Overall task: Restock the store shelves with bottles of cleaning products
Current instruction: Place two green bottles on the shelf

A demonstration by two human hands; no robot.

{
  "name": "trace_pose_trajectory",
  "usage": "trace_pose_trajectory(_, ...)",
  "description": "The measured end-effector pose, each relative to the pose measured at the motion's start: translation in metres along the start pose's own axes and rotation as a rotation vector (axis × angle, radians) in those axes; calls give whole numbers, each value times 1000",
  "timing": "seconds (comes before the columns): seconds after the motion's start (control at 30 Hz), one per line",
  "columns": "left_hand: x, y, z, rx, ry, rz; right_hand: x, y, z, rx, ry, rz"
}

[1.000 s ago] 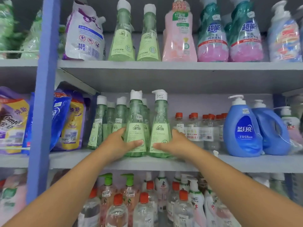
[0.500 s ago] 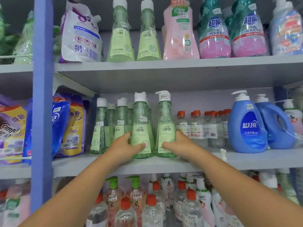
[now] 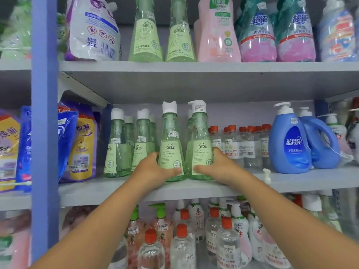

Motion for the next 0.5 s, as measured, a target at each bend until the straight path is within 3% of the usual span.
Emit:
trace_pose_trajectory(0.3,-10,-10,-1,22,-44,-29,1,-7,-12,-2,-3,13)
trace_pose_trajectory(0.5,-86,-30,-28,-9,52,134,51,-18,-75,-103,35,-14)
Point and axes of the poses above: each hand's wrist, its own y-axis towards the middle knuckle, its own x-axis out of the palm, z = x × y, the point moved 9 cm from there along y, towards the middle knuckle, and after that the axes turned 5 degrees about -y, right-handed, at the moved point
